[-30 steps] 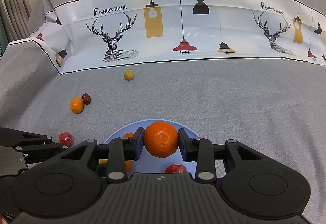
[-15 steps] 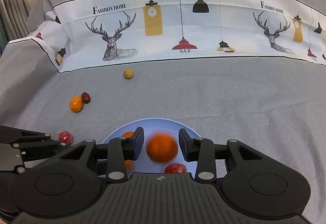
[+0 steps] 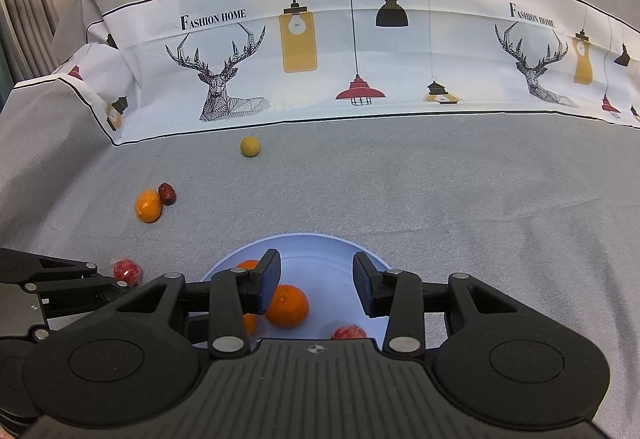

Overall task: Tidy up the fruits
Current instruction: 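Open the left tool over the plate while the right tool releases the mandarin there, then move both open tools back toward the remaining fruits, then grasp the plastic-wrapped orange with the left tool while the right tool grasps a yellow fruit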

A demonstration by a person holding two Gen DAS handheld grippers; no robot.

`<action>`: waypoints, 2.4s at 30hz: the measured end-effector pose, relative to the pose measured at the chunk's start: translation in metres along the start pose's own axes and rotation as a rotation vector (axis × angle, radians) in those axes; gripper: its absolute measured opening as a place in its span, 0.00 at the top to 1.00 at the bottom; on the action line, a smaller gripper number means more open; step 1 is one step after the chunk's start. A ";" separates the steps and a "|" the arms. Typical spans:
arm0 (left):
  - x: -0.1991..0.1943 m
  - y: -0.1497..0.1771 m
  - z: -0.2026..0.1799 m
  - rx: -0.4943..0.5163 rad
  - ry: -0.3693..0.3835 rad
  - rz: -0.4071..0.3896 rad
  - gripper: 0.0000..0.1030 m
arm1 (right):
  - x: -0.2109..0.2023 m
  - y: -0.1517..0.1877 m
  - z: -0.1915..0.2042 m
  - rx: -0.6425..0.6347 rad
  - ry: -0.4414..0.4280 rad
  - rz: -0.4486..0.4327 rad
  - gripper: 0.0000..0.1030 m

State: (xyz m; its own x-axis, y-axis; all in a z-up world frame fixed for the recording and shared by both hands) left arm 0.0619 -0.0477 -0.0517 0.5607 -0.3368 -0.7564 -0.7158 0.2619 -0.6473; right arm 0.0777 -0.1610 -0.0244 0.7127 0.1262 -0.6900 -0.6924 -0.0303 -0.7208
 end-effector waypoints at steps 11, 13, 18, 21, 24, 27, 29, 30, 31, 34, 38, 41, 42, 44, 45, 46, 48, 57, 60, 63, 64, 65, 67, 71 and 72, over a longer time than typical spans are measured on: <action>-0.001 -0.001 0.002 -0.002 -0.006 -0.005 0.72 | 0.000 0.000 0.000 0.000 0.002 -0.001 0.59; -0.001 -0.001 0.003 -0.003 -0.006 -0.006 0.72 | 0.000 0.000 0.001 0.000 0.002 -0.001 0.59; -0.001 -0.001 0.003 -0.002 -0.007 -0.007 0.72 | -0.001 -0.001 0.001 0.000 0.003 -0.002 0.59; -0.002 -0.003 0.004 -0.001 -0.014 -0.010 0.72 | -0.002 -0.002 0.000 0.000 0.006 -0.008 0.59; -0.004 -0.005 0.007 -0.005 -0.023 -0.019 0.73 | -0.004 -0.007 -0.002 0.002 0.012 -0.024 0.59; -0.006 -0.007 0.010 -0.016 -0.029 -0.029 0.78 | -0.006 -0.010 -0.004 0.006 0.017 -0.039 0.69; -0.007 -0.009 0.013 -0.022 -0.035 -0.034 0.78 | -0.007 -0.011 -0.004 0.009 0.019 -0.049 0.77; -0.007 -0.009 0.013 -0.025 -0.038 -0.036 0.80 | -0.008 -0.012 -0.005 0.010 0.020 -0.054 0.77; -0.007 -0.010 0.015 -0.030 -0.042 -0.039 0.81 | -0.008 -0.012 -0.004 0.012 0.021 -0.057 0.79; -0.009 -0.013 0.021 -0.053 -0.051 -0.046 0.81 | -0.009 -0.014 -0.004 0.018 0.020 -0.068 0.80; -0.013 -0.020 0.037 -0.098 -0.073 -0.067 0.81 | -0.011 -0.016 -0.003 0.025 0.017 -0.082 0.80; -0.020 -0.028 0.059 -0.150 -0.098 -0.092 0.81 | -0.012 -0.017 -0.002 0.028 0.012 -0.095 0.84; -0.023 -0.031 0.069 -0.177 -0.109 -0.102 0.81 | -0.012 -0.018 -0.001 0.029 0.010 -0.099 0.84; -0.030 -0.034 0.098 -0.271 -0.133 -0.118 0.81 | -0.011 -0.021 -0.001 0.037 0.005 -0.107 0.89; -0.032 -0.034 0.111 -0.320 -0.141 -0.122 0.81 | -0.010 -0.023 -0.001 0.043 0.002 -0.110 0.89; -0.034 -0.034 0.125 -0.376 -0.147 -0.125 0.81 | -0.010 -0.024 -0.001 0.050 -0.003 -0.112 0.90; -0.036 -0.033 0.154 -0.494 -0.147 -0.128 0.81 | -0.006 -0.027 0.000 0.066 -0.015 -0.111 0.90; -0.013 -0.029 0.198 -0.629 -0.181 -0.050 0.64 | 0.028 -0.048 0.025 0.086 -0.087 -0.086 0.89; -0.002 -0.028 0.203 -0.646 -0.176 -0.027 0.58 | 0.043 -0.057 0.034 0.085 -0.100 -0.078 0.89; 0.006 -0.029 0.204 -0.646 -0.184 -0.018 0.57 | 0.061 -0.066 0.042 0.086 -0.115 -0.066 0.89; 0.008 -0.030 0.205 -0.643 -0.194 -0.016 0.57 | 0.067 -0.069 0.045 0.087 -0.118 -0.063 0.88; 0.012 -0.031 0.206 -0.642 -0.201 -0.013 0.57 | 0.075 -0.072 0.048 0.089 -0.122 -0.059 0.88; 0.016 -0.031 0.209 -0.644 -0.205 -0.005 0.56 | 0.088 -0.078 0.053 0.095 -0.128 -0.053 0.88; 0.026 -0.031 0.209 -0.629 -0.216 0.026 0.56 | 0.121 -0.089 0.063 0.123 -0.143 -0.035 0.75; 0.028 -0.031 0.209 -0.624 -0.220 0.032 0.56 | 0.129 -0.091 0.065 0.130 -0.145 -0.028 0.74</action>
State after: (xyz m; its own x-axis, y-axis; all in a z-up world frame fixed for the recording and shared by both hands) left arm 0.1871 0.1234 -0.0725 0.5595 -0.1276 -0.8190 -0.8034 -0.3267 -0.4979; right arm 0.2251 -0.0780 -0.0436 0.7150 0.2667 -0.6463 -0.6878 0.1020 -0.7187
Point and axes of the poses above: each gripper's, at about its wrist camera, not at the fingertips, and x roughly the way its jaws point, z to its left, y to its underside, the point moved 6 cm from there along x, roughly the way its jaws point, and after that the axes turned 6 degrees about y, right-handed, at the moved point
